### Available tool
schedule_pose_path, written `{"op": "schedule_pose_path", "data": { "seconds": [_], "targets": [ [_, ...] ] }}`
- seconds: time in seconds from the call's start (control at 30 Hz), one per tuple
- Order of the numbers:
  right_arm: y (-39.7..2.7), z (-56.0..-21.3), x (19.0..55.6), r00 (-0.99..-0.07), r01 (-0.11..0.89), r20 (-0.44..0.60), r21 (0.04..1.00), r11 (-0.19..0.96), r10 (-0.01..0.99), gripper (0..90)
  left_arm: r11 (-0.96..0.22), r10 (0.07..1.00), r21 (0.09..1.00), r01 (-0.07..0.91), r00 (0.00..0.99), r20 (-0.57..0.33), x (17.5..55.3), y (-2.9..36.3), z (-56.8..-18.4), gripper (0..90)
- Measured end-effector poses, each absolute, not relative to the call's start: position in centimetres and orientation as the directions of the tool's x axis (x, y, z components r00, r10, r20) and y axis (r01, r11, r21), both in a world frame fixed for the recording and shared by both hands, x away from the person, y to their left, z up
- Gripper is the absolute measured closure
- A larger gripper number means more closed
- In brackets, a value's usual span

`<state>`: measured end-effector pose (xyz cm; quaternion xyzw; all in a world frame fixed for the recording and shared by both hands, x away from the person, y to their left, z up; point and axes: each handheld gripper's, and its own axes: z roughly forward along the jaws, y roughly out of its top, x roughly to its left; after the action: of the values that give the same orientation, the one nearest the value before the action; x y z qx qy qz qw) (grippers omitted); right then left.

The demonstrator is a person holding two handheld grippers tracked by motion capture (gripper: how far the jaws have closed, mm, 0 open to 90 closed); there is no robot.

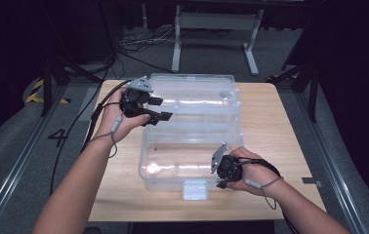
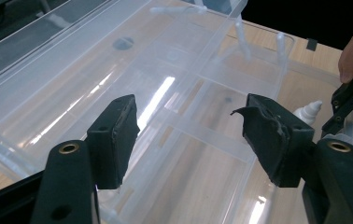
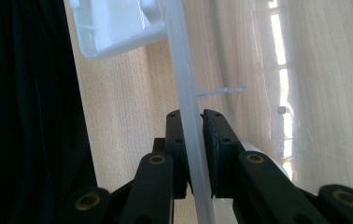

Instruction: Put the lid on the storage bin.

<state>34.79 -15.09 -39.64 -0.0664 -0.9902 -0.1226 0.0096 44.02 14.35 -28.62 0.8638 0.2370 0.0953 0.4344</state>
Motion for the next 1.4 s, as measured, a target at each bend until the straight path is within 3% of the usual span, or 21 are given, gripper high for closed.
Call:
{"op": "schedule_pose_path", "data": {
  "seconds": [0.67,1.17,1.4],
  "targets": [
    [-15.3,-39.7,34.7,-0.989,0.145,0.039,0.257,0.955,0.139,81.1,-0.597,0.437,0.740,0.310,0.899,-0.025,47.2,10.6,-29.6,39.6],
    [-15.4,-39.8,34.7,-0.989,0.147,0.039,0.273,0.951,0.142,81.1,-0.670,0.358,0.687,0.282,0.933,-0.033,47.9,8.4,-30.5,58.0],
    [-15.3,-39.8,34.7,-0.989,0.147,0.039,0.272,0.951,0.142,81.1,-0.696,0.373,0.669,0.260,0.927,0.027,47.6,8.1,-30.3,70.9]
  ]
}}
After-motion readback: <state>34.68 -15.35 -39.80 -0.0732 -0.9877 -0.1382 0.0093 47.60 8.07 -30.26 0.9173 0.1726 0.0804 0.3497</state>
